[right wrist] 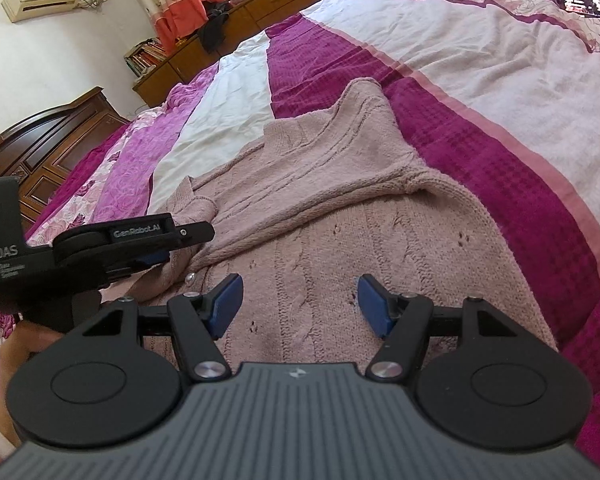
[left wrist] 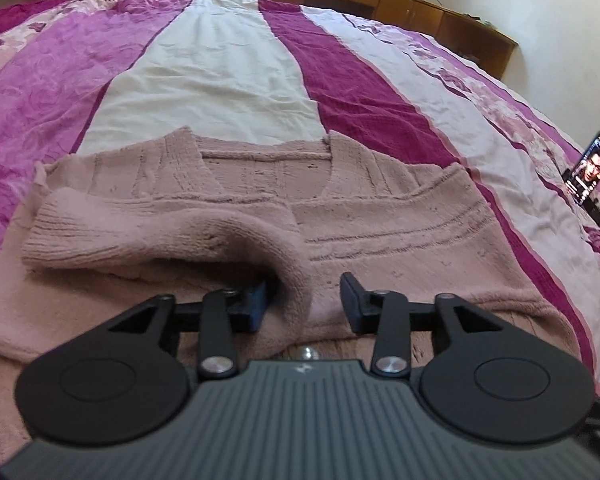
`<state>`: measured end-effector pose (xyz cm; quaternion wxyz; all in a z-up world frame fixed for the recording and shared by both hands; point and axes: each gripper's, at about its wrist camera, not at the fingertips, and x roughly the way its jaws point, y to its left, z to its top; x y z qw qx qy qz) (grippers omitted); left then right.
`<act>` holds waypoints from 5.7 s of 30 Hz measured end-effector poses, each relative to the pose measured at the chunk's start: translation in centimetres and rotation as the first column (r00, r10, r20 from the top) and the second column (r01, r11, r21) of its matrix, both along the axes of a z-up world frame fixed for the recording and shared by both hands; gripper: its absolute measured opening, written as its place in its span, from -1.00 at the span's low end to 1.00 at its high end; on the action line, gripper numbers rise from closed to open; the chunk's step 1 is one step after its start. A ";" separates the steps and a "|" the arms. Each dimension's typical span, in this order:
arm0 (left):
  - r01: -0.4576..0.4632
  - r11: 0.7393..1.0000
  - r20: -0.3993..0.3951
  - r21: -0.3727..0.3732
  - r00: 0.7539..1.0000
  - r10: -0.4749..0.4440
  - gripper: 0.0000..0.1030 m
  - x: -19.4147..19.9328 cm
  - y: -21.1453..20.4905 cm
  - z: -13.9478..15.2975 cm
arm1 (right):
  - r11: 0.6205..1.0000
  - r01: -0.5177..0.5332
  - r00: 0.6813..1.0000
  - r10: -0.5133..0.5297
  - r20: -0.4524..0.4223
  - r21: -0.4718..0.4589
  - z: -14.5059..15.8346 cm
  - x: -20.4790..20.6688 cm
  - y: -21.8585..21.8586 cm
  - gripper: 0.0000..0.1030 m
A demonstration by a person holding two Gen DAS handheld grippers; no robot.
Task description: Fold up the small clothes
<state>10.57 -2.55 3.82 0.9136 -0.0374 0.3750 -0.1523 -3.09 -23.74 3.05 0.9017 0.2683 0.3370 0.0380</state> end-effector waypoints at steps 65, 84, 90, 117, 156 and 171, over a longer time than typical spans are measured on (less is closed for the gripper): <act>-0.352 0.925 -0.028 0.140 0.933 0.360 -0.17 -4.9 17.3 2.0 | 0.586 -0.539 0.768 0.637 -0.067 -0.605 2.6 16.0 26.4 -0.14; -0.324 0.935 -0.004 0.144 0.945 0.328 -0.17 -4.5 15.4 2.6 | 0.877 -0.189 0.910 0.326 0.258 -0.442 10.6 14.7 13.4 -0.86; -0.325 0.934 0.007 0.148 0.945 0.327 -0.17 -4.4 15.1 3.0 | 0.911 -0.081 0.946 0.198 0.256 -0.403 10.4 12.6 7.1 -0.86; -0.318 0.924 0.078 0.211 0.948 0.308 -0.17 -1.7 13.2 3.6 | 0.908 -0.135 0.984 0.171 0.055 -0.396 6.8 7.4 -1.2 0.16; -0.344 0.907 0.060 0.245 0.939 0.340 -0.14 3.7 12.6 -1.4 | 0.774 -0.454 0.870 0.492 -0.032 -0.441 2.5 19.0 7.8 -0.63; -0.359 0.896 0.068 0.261 0.933 0.354 -0.16 3.4 12.0 -1.3 | 0.760 -0.383 0.917 0.381 -0.119 -0.525 2.3 15.8 -1.9 0.01</act>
